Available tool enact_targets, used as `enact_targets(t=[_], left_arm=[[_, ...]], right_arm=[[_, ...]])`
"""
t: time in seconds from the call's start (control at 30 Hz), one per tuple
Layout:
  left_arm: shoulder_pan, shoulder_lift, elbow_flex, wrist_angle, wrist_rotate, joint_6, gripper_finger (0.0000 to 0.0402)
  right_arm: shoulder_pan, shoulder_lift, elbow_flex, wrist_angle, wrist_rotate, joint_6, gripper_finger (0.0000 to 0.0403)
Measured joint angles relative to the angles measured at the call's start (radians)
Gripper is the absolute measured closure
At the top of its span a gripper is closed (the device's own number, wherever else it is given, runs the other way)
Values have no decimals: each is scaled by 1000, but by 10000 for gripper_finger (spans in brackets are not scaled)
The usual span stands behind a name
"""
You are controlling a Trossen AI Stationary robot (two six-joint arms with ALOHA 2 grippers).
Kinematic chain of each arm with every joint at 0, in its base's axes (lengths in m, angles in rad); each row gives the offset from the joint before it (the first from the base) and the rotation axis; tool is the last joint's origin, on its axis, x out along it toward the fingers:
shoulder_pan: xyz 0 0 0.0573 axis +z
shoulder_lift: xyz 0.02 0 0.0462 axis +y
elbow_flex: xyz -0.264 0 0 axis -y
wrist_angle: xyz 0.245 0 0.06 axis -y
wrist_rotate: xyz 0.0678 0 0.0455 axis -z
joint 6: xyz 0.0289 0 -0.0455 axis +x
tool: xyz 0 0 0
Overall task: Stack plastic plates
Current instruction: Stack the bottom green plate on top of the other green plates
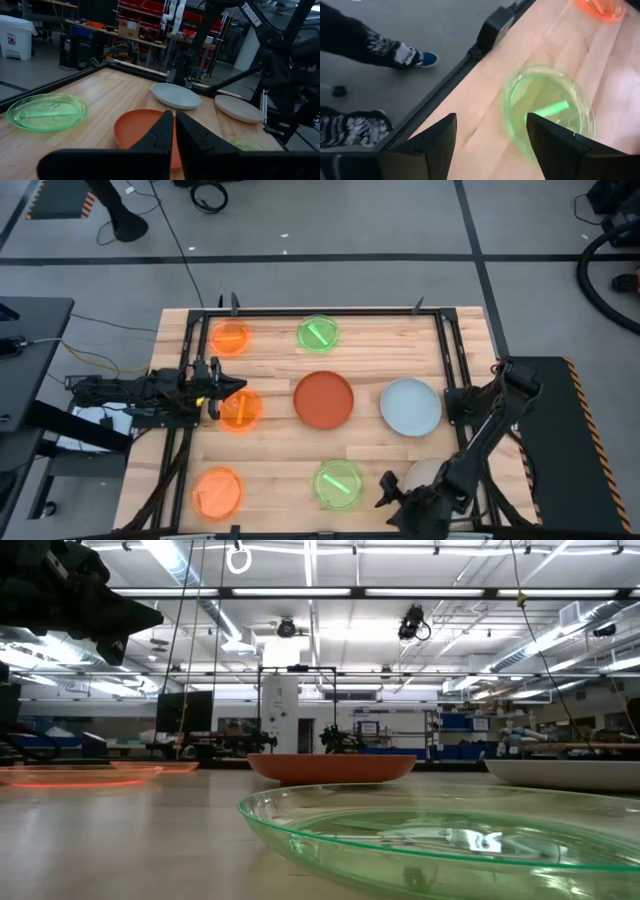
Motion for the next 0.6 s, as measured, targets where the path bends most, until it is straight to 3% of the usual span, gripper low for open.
enact_targets(t=[0.3,0.6], left_arm=[[0,0,0,0,0,0,374],[0,0,0,0,0,0,374]], right_arm=[[-30,245,198,-30,-12,-54,160],[-84,383,288,-245,155,-89,188]])
